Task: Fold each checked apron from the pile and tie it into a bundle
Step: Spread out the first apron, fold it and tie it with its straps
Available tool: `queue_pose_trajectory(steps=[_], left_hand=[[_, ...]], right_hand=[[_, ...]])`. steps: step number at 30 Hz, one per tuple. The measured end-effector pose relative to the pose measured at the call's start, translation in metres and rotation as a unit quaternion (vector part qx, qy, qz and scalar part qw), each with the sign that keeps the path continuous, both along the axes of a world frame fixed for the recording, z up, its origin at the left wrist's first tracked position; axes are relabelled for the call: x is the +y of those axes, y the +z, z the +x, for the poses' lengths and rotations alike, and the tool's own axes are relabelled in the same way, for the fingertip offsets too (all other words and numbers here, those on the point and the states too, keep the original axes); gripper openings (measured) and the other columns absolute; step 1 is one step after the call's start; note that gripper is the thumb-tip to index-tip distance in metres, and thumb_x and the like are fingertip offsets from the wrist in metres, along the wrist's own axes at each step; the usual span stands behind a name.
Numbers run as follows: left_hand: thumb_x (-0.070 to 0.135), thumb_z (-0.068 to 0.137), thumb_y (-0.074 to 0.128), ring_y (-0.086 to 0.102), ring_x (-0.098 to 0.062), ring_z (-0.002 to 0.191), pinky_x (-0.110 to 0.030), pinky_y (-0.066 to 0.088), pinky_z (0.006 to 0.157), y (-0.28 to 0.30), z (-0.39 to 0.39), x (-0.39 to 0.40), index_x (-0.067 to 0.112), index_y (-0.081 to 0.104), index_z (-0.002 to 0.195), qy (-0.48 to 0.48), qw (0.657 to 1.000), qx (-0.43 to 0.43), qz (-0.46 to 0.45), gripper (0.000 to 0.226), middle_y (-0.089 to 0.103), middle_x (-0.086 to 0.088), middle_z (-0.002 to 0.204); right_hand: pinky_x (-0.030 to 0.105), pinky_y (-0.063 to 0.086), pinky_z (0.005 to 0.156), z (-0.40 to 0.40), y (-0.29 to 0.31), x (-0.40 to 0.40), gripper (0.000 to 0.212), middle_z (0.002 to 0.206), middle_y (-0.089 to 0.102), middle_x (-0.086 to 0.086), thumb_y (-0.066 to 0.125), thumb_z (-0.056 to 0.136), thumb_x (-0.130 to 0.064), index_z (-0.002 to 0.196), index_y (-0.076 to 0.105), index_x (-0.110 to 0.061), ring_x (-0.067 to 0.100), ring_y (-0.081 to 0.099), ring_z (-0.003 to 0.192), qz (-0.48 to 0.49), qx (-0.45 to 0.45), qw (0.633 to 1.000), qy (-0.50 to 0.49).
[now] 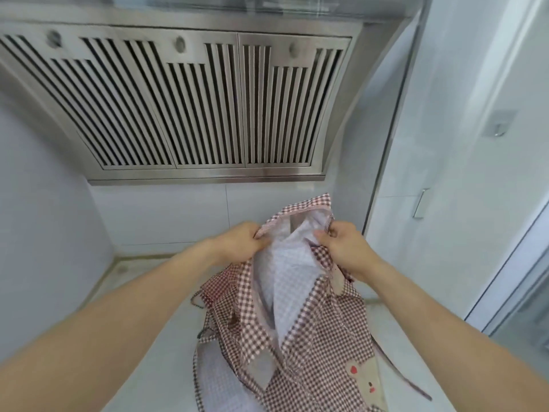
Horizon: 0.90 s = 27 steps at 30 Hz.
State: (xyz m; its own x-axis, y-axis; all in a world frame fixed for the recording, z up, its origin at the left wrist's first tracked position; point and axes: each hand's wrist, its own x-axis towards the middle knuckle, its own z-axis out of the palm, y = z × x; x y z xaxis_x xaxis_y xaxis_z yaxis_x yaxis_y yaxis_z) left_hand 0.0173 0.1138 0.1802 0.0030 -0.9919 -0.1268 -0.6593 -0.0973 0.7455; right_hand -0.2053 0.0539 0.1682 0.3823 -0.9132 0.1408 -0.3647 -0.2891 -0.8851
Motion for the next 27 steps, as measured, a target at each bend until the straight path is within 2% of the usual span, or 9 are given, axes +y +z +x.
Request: queue_pose_trajectory(steps=[3, 5, 8, 10, 13, 17, 22, 24, 27], left_hand=[[0.015, 0.098, 0.058, 0.063, -0.018, 0.083, -0.025, 0.05, 0.07, -0.007, 0.024, -0.001, -0.002, 0.071, 0.096, 0.105, 0.992, -0.03, -0.069, 0.022, 0.073, -0.015, 0.101], [-0.001, 0.09, 0.056, 0.062, -0.019, 0.081, -0.024, 0.046, 0.067, -0.015, 0.048, -0.001, 0.0, 0.073, 0.09, 0.167, 0.98, -0.055, -0.089, 0.017, 0.073, -0.014, 0.095], [-0.003, 0.083, 0.058, 0.065, -0.024, 0.09, -0.027, 0.046, 0.076, -0.028, 0.079, 0.004, 0.006, 0.076, 0.086, 0.204, 0.967, -0.116, -0.097, 0.02, 0.074, -0.009, 0.091], [0.005, 0.085, 0.066, 0.064, -0.02, 0.09, -0.023, 0.043, 0.078, -0.03, 0.091, 0.01, 0.011, 0.077, 0.088, 0.213, 0.962, -0.146, -0.088, 0.013, 0.072, -0.002, 0.09], [0.007, 0.083, 0.071, 0.061, -0.02, 0.089, -0.024, 0.042, 0.079, -0.023, 0.104, 0.008, 0.012, 0.077, 0.09, 0.259, 0.947, -0.143, -0.123, 0.01, 0.07, -0.003, 0.091], [0.011, 0.082, 0.073, 0.064, -0.027, 0.094, -0.033, 0.05, 0.086, -0.001, 0.11, 0.005, 0.01, 0.073, 0.102, 0.34, 0.917, -0.089, -0.189, 0.02, 0.069, -0.008, 0.101], [0.012, 0.089, 0.065, 0.057, -0.021, 0.084, -0.034, 0.045, 0.068, 0.053, 0.092, -0.005, 0.01, 0.059, 0.102, 0.405, 0.838, -0.028, -0.364, 0.015, 0.062, -0.004, 0.093], [0.014, 0.09, 0.063, 0.055, -0.023, 0.08, -0.032, 0.042, 0.061, 0.072, 0.079, -0.014, 0.01, 0.058, 0.092, 0.408, 0.854, -0.02, -0.323, 0.007, 0.059, -0.005, 0.083], [0.021, 0.09, 0.063, 0.059, -0.024, 0.072, -0.029, 0.043, 0.052, 0.083, 0.053, -0.019, 0.004, 0.057, 0.09, 0.303, 0.945, -0.025, -0.121, 0.019, 0.06, -0.008, 0.08]], right_hand=[[0.032, 0.055, 0.086, -0.023, 0.013, -0.008, 0.016, 0.097, 0.076, 0.004, 0.06, 0.098, -0.016, 0.102, 0.074, -0.01, 0.02, 0.071, 0.092, 0.104, -0.034, 0.992, 0.063], [0.032, 0.055, 0.08, -0.04, 0.016, -0.011, 0.017, 0.091, 0.076, 0.005, 0.067, 0.093, -0.021, 0.094, 0.074, -0.006, 0.021, 0.071, 0.083, 0.14, -0.005, 0.986, 0.093], [0.026, 0.043, 0.067, -0.064, 0.023, -0.018, 0.029, 0.071, 0.064, -0.013, 0.081, 0.08, -0.038, 0.076, 0.064, -0.014, 0.004, 0.058, 0.068, 0.053, 0.161, 0.979, 0.11], [0.024, 0.04, 0.079, -0.075, 0.029, -0.025, 0.048, 0.094, 0.063, -0.015, 0.088, 0.068, -0.045, 0.1, 0.065, -0.017, 0.005, 0.058, 0.089, -0.001, 0.289, 0.953, 0.088], [0.023, 0.037, 0.086, -0.089, 0.034, -0.043, 0.066, 0.124, 0.06, 0.003, 0.086, 0.072, -0.029, 0.129, 0.057, -0.012, 0.021, 0.056, 0.113, -0.098, 0.396, 0.912, 0.046], [0.031, 0.034, 0.064, -0.103, 0.054, -0.055, 0.044, 0.085, 0.059, 0.004, 0.067, 0.081, -0.01, 0.121, 0.05, -0.006, 0.03, 0.057, 0.084, -0.231, 0.333, 0.912, -0.064], [0.045, 0.043, 0.074, -0.109, 0.11, -0.073, 0.03, 0.113, 0.047, 0.024, 0.055, 0.084, 0.001, 0.113, 0.05, -0.001, 0.044, 0.054, 0.093, -0.419, 0.259, 0.846, -0.203], [0.042, 0.039, 0.071, -0.105, 0.13, -0.073, 0.032, 0.12, 0.044, 0.024, 0.05, 0.088, 0.003, 0.12, 0.049, -0.001, 0.044, 0.053, 0.096, -0.439, 0.255, 0.821, -0.261], [0.043, 0.041, 0.075, -0.09, 0.136, -0.067, 0.036, 0.121, 0.052, 0.024, 0.046, 0.089, 0.004, 0.123, 0.05, -0.005, 0.044, 0.057, 0.095, -0.405, 0.273, 0.826, -0.281]])
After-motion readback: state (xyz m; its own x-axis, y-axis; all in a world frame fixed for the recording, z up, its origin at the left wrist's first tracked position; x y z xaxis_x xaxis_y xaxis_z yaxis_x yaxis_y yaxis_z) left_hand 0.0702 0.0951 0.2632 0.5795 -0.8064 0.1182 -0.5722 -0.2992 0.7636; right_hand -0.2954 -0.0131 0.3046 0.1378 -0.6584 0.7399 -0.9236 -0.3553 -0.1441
